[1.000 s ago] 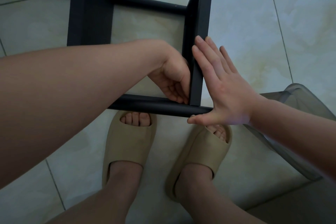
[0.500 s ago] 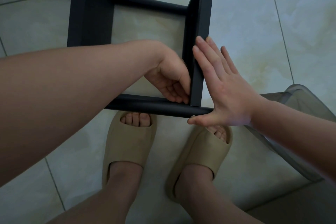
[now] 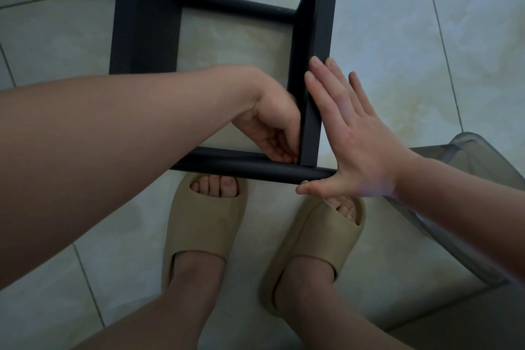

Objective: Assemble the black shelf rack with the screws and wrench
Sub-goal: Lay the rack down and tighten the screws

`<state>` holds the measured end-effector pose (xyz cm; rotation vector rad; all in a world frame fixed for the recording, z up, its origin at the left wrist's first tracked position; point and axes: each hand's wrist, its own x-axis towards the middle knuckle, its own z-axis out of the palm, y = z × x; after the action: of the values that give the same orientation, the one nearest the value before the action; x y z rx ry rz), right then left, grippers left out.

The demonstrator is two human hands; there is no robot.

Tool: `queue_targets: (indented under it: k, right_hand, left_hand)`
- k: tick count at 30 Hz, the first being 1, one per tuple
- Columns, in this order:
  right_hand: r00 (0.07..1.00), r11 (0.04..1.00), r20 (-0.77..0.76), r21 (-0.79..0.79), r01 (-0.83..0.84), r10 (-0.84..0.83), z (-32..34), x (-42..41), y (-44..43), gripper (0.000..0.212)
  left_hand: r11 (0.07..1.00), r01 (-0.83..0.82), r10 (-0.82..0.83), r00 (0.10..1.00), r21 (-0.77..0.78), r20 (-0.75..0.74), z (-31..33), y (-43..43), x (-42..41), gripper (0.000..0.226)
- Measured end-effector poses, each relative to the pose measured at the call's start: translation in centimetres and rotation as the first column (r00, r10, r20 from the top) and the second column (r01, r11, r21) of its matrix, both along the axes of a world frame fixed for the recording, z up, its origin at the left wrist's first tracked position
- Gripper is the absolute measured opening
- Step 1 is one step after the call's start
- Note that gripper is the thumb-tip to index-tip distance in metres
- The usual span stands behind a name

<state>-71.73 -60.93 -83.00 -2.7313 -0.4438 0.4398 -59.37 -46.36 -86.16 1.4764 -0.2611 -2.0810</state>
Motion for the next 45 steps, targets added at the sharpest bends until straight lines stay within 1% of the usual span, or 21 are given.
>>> queue_targets:
  k: [5, 10, 13, 20, 26, 31, 37, 40, 43, 45]
  right_hand:
    - [1.0, 1.0, 0.004, -0.001, -0.003, 0.003, 0.0, 0.0, 0.0, 0.135]
    - [1.0, 1.0, 0.002, -0.002, -0.002, 0.002, 0.1, -0.1, 0.0, 0.135]
    - [1.0, 1.0, 0.0, -0.002, -0.001, 0.001, 0.1, -0.1, 0.0, 0.136]
    - [1.0, 1.0, 0.008, 0.001, -0.004, 0.004, 0.0, -0.1, 0.0, 0.136]
    - [1.0, 1.0, 0.01, 0.003, -0.007, 0.007, 0.0, 0.0, 0.0, 0.135]
    - [1.0, 1.0, 0.008, 0.005, -0.007, 0.007, 0.0, 0.0, 0.0, 0.135]
    - [1.0, 1.0, 0.02, 0.014, -0.006, 0.006, -0.2, 0.0, -0.1, 0.134]
    - [1.0, 1.0, 0.027, 0.016, -0.006, 0.006, -0.3, 0.0, -0.1, 0.134]
    - [1.0, 1.0, 0.028, 0.024, -0.005, 0.004, -0.4, -0.1, -0.1, 0.134]
    - [1.0, 1.0, 0.027, 0.02, -0.008, 0.007, -0.3, 0.0, -0.1, 0.134]
  left_hand:
    - [0.996, -0.078, 0.076, 0.996, -0.037, -0.052, -0.1, 0.5, -0.3, 0.017]
    - [1.0, 0.007, -0.007, 1.0, 0.024, -0.002, -0.1, 0.6, -0.2, 0.011]
    - [0.999, -0.005, 0.004, 1.0, 0.048, 0.018, -0.1, 0.5, -0.3, 0.01]
    - [0.999, -0.013, 0.012, 1.0, 0.047, 0.017, 0.0, 0.2, -0.2, 0.011]
    - [0.999, -0.033, 0.033, 0.999, 0.013, 0.019, 0.0, 0.2, -0.2, 0.014]
    - [0.996, -0.063, 0.063, 0.998, -0.06, -0.014, 0.0, 0.7, -0.5, 0.017]
    - [0.973, -0.173, 0.163, 0.984, -0.154, -0.073, -0.3, 1.6, -1.3, 0.023]
    - [0.964, -0.208, 0.194, 0.977, -0.169, -0.094, -0.6, 1.9, -1.6, 0.025]
    - [0.969, -0.192, 0.176, 0.978, -0.158, -0.112, -0.6, 1.8, -1.3, 0.022]
    - [0.984, -0.128, 0.113, 0.987, -0.128, -0.118, -0.3, 1.5, -0.7, 0.018]
